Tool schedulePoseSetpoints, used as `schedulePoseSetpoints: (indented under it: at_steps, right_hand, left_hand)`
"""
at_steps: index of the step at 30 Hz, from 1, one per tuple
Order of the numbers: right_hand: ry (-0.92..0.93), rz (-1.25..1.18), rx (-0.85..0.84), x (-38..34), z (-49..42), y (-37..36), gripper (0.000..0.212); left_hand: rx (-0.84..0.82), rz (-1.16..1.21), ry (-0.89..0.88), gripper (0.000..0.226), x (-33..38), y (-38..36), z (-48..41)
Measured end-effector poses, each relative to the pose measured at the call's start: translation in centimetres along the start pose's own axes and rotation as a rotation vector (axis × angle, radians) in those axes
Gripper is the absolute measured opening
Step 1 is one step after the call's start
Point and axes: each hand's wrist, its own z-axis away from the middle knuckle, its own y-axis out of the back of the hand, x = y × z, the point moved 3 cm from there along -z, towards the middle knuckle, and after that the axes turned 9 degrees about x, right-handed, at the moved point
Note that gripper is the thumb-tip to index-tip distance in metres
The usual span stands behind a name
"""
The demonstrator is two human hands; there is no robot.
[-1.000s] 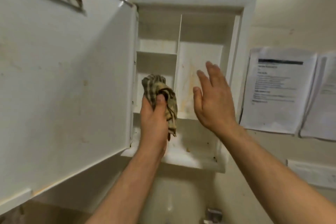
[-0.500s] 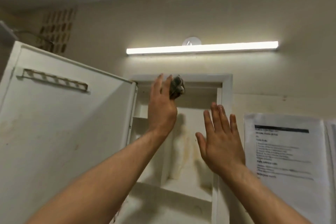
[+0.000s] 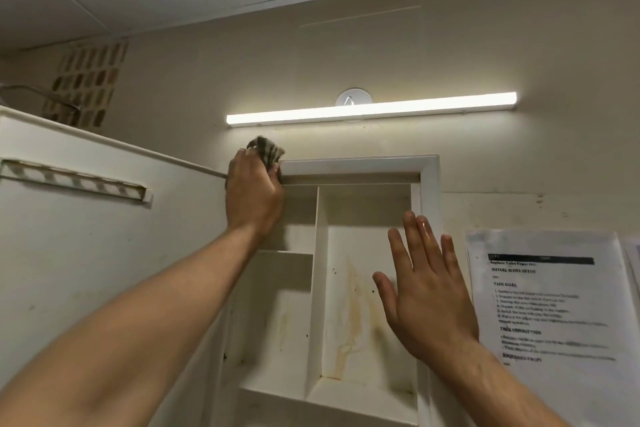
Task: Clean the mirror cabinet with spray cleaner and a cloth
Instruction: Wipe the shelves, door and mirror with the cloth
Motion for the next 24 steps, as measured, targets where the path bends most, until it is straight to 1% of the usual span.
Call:
schedulePoseSetpoints:
  at_steps: [1, 3, 4, 5, 6, 7, 8, 9, 10, 12, 13, 14, 15, 16, 17, 18, 19, 21, 22, 23, 24]
  right_hand:
    - [-0.004, 0.0, -0.008, 0.0, -0.1, -0.1, 0.074]
    - [-0.02, -0.003, -0.028, 0.0, 0.0, -0.1, 0.075]
    - [-0.025, -0.004, -0.036, 0.1, 0.0, -0.2, 0.076]
    - [-0.026, -0.008, -0.039, 0.1, 0.0, -0.2, 0.075]
    - [-0.025, -0.015, -0.044, 0.1, 0.0, -0.2, 0.075]
    - [-0.025, -0.016, -0.05, 0.2, 0.0, -0.2, 0.074]
    - [-0.027, -0.016, -0.057, 0.3, 0.1, -0.3, 0.074]
    - [-0.032, -0.017, -0.054, 0.3, 0.1, -0.4, 0.074]
    - [-0.039, -0.017, -0.045, 0.3, 0.2, -0.4, 0.073]
    - [-0.046, -0.013, -0.028, 0.2, 0.2, -0.3, 0.073]
    - [-0.042, -0.019, -0.025, 0.1, 0.1, -0.3, 0.073]
    - [-0.042, -0.028, -0.028, 0.1, 0.1, -0.2, 0.074]
    - [-0.042, -0.04, -0.035, 0.2, 0.0, -0.3, 0.074]
    - [-0.043, -0.048, -0.04, 0.1, 0.0, -0.3, 0.075]
    - [-0.048, -0.053, -0.036, 0.1, 0.0, -0.3, 0.075]
    - [-0.055, -0.058, -0.026, 0.1, 0.1, -0.3, 0.075]
    - [-0.06, -0.065, -0.014, 0.1, 0.2, -0.3, 0.074]
    - [-0.063, -0.091, 0.007, 0.2, 0.3, -0.2, 0.072]
    - [-0.06, -0.103, 0.015, 0.4, 0.3, -0.3, 0.071]
    - [-0.059, -0.11, 0.019, 0.5, 0.3, -0.5, 0.07]
    - [-0.056, -0.113, 0.019, 0.6, 0.3, -0.5, 0.07]
  left_hand:
    - [-0.033, 0.018, -0.052, 0.035, 1.2, -0.3, 0.6]
    - [-0.196, 0.066, -0.322, 0.049, 3.5, -1.4, 2.8]
    - [-0.253, 0.064, -0.425, 0.051, 3.8, -1.7, 3.0]
    - [-0.243, 0.068, -0.423, 0.045, 3.4, -1.6, 2.2]
    - [-0.186, 0.061, -0.305, 0.036, 2.5, -1.4, 0.9]
    - [-0.104, 0.049, -0.108, 0.029, 1.5, -1.0, -0.1]
    - [-0.046, 0.028, 0.073, 0.029, 0.8, -0.6, -0.4]
    - [-0.029, 0.037, 0.143, 0.032, 1.0, -0.5, 0.1]
    - [-0.044, 0.064, 0.088, 0.039, 1.8, -0.6, 1.1]
    - [-0.18, 0.097, -0.167, 0.055, 3.0, -1.5, 3.5]
    - [-0.203, 0.079, -0.251, 0.059, 2.6, -1.5, 3.7]
    - [-0.164, 0.089, -0.227, 0.059, 1.9, -1.4, 2.9]
    - [-0.093, 0.095, -0.086, 0.056, 1.1, -1.3, 1.8]
    - [-0.032, 0.096, 0.111, 0.055, 0.6, -1.2, 0.9]
    - [-0.009, 0.084, 0.272, 0.057, 0.8, -1.3, 0.7]
    - [-0.009, 0.074, 0.328, 0.061, 1.9, -1.6, 1.1]
    - [-0.031, 0.078, 0.261, 0.063, 3.6, -2.0, 1.8]
    - [-0.135, 0.089, -0.015, 0.065, 5.5, -3.3, 3.6]
    - [-0.165, 0.061, -0.131, 0.065, 5.2, -3.4, 3.7]
    - [-0.154, 0.027, -0.156, 0.063, 4.4, -3.2, 3.1]
    - [-0.112, -0.015, -0.071, 0.062, 3.2, -2.8, 2.3]
